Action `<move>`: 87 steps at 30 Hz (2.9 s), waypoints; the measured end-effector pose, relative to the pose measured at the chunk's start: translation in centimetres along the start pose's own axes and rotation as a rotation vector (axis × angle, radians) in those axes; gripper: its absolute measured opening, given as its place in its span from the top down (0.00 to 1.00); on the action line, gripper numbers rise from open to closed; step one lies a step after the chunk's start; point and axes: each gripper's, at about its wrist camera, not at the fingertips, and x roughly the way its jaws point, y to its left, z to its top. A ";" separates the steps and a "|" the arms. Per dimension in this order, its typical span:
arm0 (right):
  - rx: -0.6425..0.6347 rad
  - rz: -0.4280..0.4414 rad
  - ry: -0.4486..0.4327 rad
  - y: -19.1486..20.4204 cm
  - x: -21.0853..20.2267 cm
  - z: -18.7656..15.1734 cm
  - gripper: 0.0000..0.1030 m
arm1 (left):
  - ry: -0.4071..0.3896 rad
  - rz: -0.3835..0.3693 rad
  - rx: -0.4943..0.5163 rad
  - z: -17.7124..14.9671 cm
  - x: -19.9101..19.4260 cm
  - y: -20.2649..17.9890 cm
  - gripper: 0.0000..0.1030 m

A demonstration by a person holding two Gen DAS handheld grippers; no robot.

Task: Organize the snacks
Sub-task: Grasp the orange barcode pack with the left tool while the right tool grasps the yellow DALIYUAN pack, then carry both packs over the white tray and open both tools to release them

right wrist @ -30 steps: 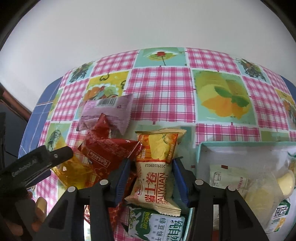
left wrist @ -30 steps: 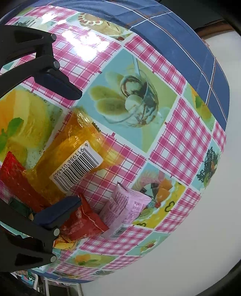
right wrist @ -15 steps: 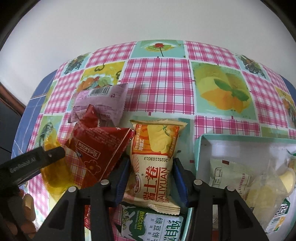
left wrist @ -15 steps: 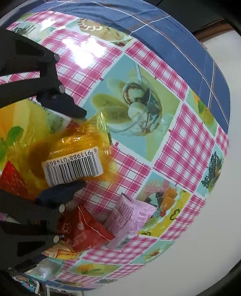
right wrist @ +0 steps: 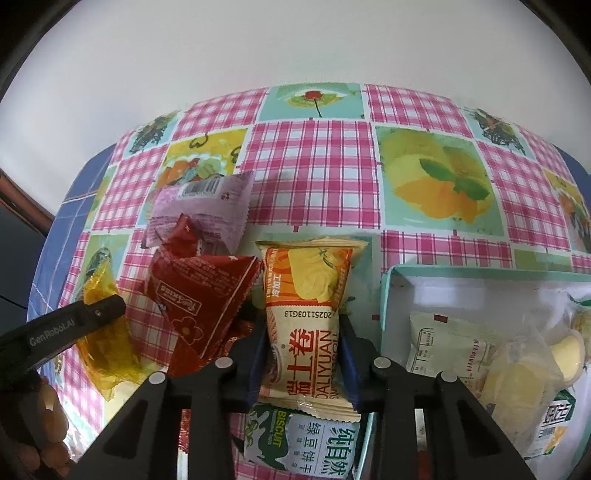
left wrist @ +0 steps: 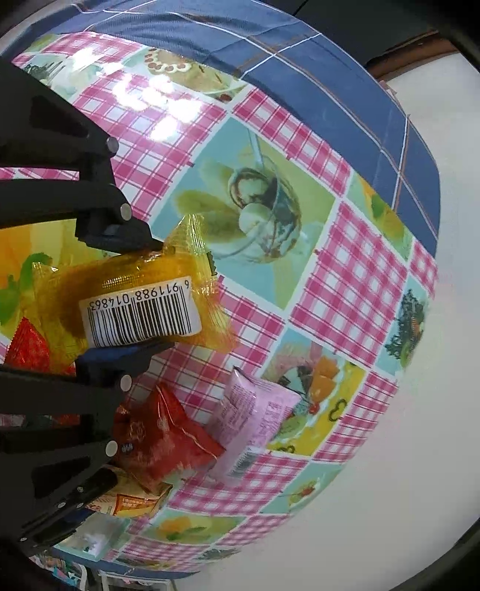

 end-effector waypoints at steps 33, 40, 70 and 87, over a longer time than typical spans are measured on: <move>0.120 -0.069 -0.011 -5.0 -11.3 -4.5 0.64 | -0.096 -0.103 0.122 -7.7 -11.4 -2.4 0.59; 0.236 -0.154 0.024 -11.8 -11.3 -4.5 0.64 | -0.024 -0.168 0.229 -10.3 -10.3 -7.4 0.59; 0.339 -0.197 0.031 -18.8 -12.0 -5.5 0.63 | 0.106 -0.236 0.533 -18.3 -7.0 -19.0 0.59; 0.296 -0.158 0.003 -16.5 -13.1 -4.9 0.63 | 0.015 -0.149 0.360 -13.4 -9.0 -14.2 0.43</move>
